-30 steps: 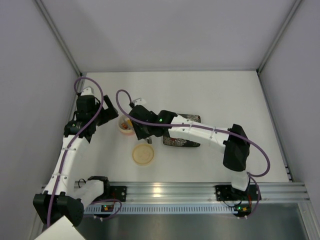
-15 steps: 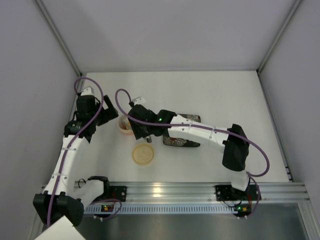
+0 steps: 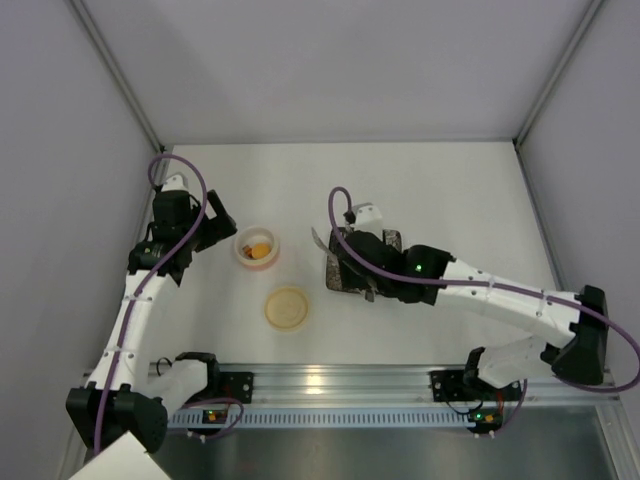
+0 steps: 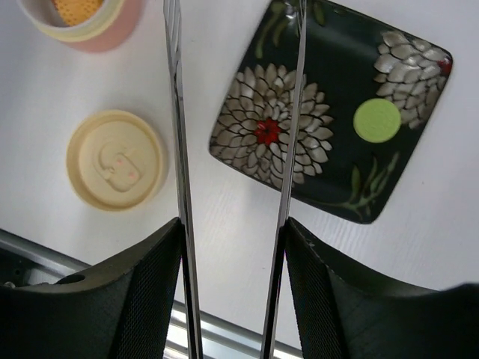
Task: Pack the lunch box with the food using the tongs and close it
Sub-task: Pick up the fake food from the plate.
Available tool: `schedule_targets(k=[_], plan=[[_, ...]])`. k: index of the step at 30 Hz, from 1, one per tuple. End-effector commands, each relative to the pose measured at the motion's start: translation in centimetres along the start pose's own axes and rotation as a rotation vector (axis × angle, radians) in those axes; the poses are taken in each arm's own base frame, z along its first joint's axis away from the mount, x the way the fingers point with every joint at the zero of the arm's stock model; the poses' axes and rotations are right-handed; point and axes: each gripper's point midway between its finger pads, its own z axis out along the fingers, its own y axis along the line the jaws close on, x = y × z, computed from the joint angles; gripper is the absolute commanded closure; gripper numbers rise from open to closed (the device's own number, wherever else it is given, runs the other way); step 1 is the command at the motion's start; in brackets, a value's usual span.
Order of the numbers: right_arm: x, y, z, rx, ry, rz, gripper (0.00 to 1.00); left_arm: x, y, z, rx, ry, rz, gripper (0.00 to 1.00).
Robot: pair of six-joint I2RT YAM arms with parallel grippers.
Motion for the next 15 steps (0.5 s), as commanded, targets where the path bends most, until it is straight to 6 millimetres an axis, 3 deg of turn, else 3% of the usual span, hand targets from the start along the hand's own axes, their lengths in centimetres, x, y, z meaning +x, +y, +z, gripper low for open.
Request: schedule_targets(k=[1, 7, 15], plan=[[2.1, -5.0, -0.7, 0.133, -0.006, 0.056, 0.45, -1.1, -0.3, -0.5, 0.024, -0.052, 0.005, 0.01], [5.3, -8.7, -0.7, 0.220, 0.033, 0.075, 0.45, -1.1, -0.4, -0.5, 0.027, -0.051, 0.005, 0.01], [7.5, -10.3, 0.3, 0.295, 0.080, 0.048, 0.44, -1.1, -0.3, -0.4, 0.025, -0.050, 0.007, 0.01]])
